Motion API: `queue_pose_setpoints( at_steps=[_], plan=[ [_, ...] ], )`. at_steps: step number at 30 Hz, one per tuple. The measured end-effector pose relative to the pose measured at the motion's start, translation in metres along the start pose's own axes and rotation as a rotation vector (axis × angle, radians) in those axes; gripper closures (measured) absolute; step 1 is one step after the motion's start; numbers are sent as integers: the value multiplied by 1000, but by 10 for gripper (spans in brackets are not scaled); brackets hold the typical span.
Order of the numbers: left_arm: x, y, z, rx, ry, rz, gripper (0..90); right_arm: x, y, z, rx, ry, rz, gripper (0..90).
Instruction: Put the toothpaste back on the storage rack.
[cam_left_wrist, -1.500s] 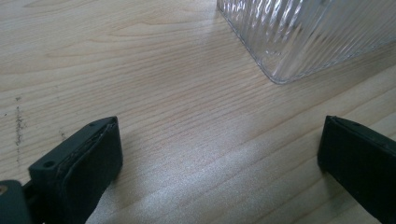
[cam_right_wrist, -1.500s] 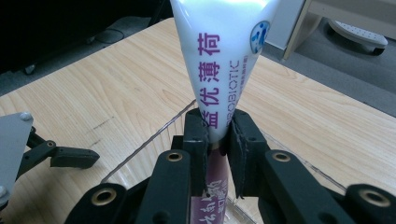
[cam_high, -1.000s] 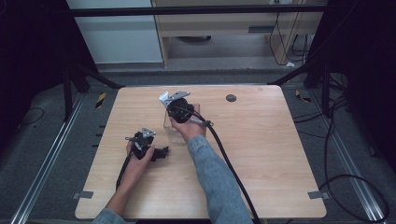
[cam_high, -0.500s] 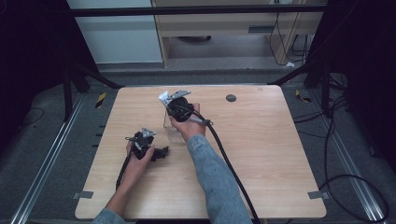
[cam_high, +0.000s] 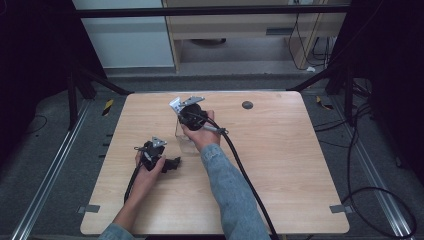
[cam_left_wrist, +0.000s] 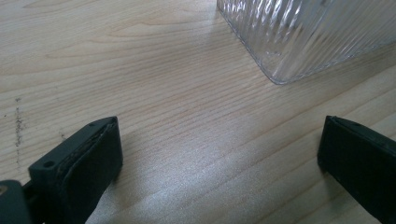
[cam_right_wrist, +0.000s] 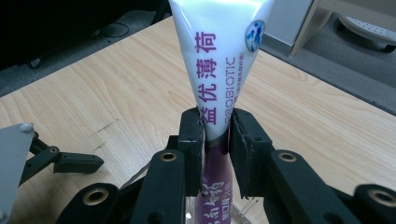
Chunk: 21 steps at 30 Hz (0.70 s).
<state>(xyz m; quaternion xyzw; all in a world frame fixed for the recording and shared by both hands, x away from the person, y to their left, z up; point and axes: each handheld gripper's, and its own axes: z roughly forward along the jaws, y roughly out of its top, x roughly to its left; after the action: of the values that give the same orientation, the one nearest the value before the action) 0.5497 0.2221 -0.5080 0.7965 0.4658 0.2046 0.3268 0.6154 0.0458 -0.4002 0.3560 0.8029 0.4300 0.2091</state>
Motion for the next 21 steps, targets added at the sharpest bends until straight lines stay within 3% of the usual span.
queue_pose_setpoints(
  at_steps=[21],
  plan=[
    [0,0,0,0,0,0,0,-3,-4,-8,2,9,3,705]
  ],
)
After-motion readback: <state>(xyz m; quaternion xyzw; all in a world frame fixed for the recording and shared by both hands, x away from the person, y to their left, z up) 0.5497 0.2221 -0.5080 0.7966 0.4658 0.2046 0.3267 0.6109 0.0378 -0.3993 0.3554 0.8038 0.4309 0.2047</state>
